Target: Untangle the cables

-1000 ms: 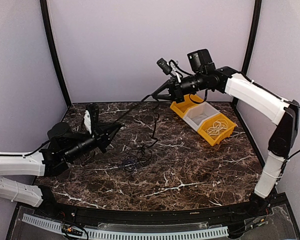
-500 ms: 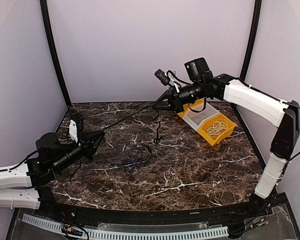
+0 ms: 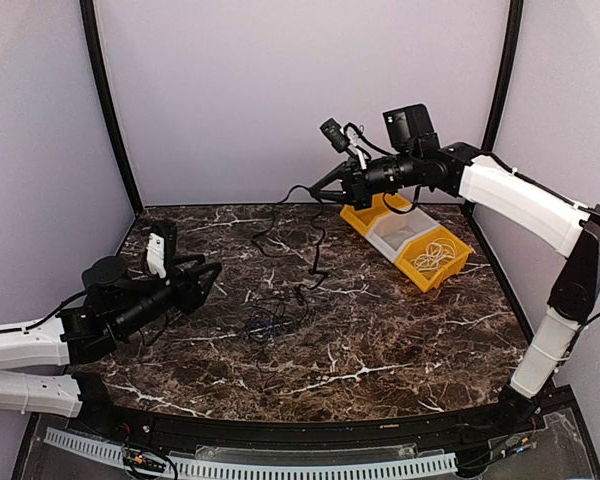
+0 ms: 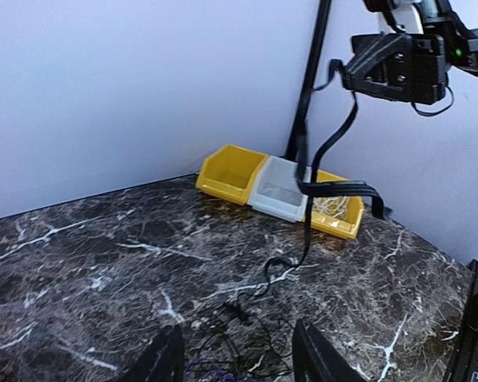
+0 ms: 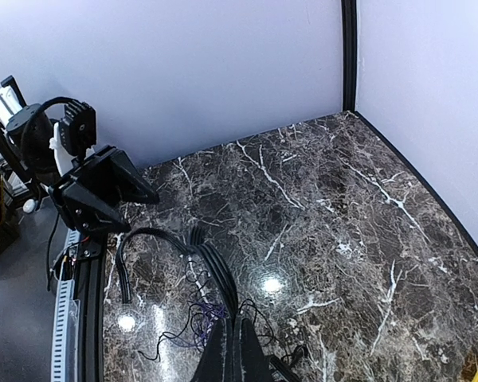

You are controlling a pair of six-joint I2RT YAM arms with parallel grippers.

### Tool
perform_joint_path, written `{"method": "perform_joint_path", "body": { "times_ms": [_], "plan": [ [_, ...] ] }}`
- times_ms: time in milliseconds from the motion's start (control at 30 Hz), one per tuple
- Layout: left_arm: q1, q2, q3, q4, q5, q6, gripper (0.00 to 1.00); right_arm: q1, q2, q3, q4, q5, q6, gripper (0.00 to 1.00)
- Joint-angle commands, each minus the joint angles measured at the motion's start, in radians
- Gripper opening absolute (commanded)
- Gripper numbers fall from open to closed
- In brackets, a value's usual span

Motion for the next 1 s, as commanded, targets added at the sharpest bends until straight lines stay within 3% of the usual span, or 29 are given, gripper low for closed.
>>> {"method": "perform_joint_path", "body": {
  "times_ms": [0,233,433,800,967],
  "plan": [
    [-0.006,0.147,0.125,0.171,0.229,0.002,0.48,0.03,0.005,-0.011,0.094,0.053,0.103,0.0],
    [-0.024,0.367,0.252,0.349,0.287,-0.007,0.5,0.06,0.009,-0.026,0.163,0.146,0.268,0.0],
    [-0.032,0.532,0.364,0.471,0.297,-0.013,0.51,0.073,0.019,-0.025,0.168,0.166,0.303,0.0],
    [-0.035,0.796,0.551,0.49,0.128,0.149,0.5,0.09,0.013,-0.028,0.18,0.087,0.363,0.0],
    [-0.035,0.876,0.578,0.512,0.145,0.183,0.45,0.089,-0.006,-0.024,0.182,0.06,0.378,0.0]
  ]
}}
